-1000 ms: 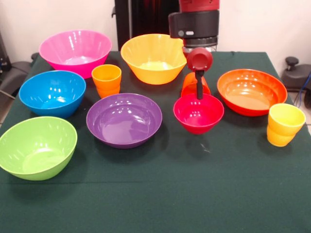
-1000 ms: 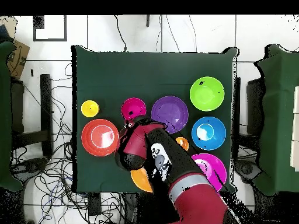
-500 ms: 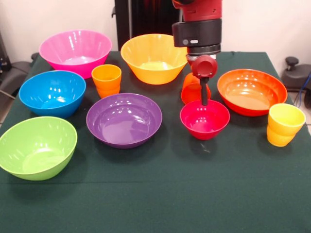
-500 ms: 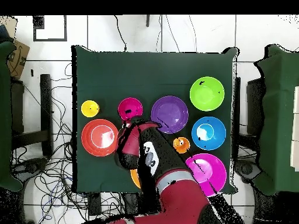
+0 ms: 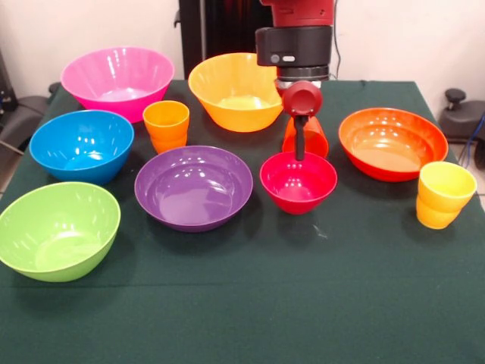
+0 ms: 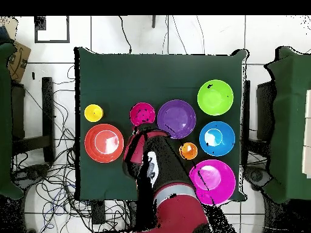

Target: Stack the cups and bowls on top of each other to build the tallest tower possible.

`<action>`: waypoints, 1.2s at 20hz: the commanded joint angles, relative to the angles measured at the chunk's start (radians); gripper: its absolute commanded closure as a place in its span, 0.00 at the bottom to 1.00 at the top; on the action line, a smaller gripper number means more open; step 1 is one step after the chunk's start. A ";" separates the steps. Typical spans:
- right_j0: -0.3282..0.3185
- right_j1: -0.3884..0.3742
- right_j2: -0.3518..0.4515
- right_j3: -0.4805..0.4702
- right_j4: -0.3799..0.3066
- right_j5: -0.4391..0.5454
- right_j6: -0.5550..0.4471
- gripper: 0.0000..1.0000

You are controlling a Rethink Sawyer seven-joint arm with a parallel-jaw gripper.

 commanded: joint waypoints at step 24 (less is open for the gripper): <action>0.188 0.142 -0.264 -0.194 0.144 -0.260 0.105 1.00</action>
